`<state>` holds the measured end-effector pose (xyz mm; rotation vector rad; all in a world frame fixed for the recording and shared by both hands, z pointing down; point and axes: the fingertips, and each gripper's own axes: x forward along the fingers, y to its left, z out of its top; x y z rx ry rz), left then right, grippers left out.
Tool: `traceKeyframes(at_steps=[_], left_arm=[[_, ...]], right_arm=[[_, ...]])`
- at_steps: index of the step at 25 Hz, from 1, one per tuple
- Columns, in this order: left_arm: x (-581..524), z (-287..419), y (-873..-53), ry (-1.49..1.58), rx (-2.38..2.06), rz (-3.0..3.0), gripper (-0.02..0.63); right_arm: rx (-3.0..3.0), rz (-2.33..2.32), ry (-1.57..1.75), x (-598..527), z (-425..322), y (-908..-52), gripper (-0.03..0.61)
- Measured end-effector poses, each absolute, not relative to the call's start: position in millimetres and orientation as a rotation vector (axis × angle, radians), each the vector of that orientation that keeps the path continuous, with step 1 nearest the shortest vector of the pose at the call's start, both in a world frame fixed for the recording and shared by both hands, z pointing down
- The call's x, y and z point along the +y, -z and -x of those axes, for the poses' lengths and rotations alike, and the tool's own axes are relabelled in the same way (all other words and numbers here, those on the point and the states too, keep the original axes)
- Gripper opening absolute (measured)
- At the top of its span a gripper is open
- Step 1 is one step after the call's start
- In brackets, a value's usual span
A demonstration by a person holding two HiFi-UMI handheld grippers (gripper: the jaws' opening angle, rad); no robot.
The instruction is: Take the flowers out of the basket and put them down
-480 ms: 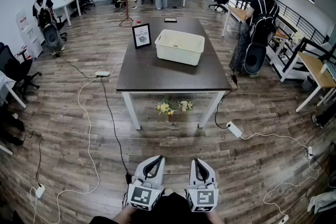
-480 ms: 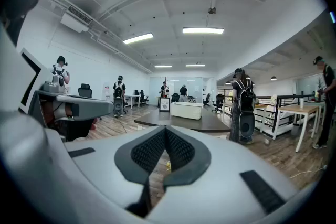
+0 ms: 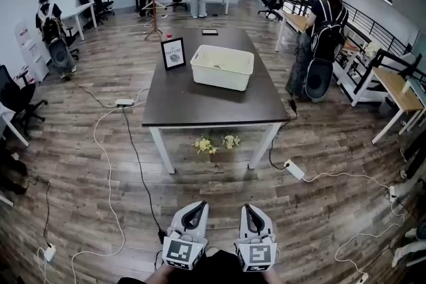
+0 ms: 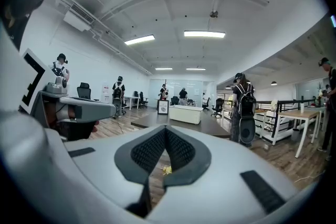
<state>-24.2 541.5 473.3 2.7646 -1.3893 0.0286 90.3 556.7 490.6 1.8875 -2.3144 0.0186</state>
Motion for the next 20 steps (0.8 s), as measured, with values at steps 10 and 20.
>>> traceKeyframes(at_steps=[10,20], left_arm=[[473,35,-477,-0.042,-1.393,-2.749,0.009],[392,30,-476,-0.048,-1.312,-2.783,0.009]], right_arm=[[-2.339,-1.889,-0.068,491,-83,-493,0.005],[-2.318,-1.903,-0.106,416,-78,-494,0.005]])
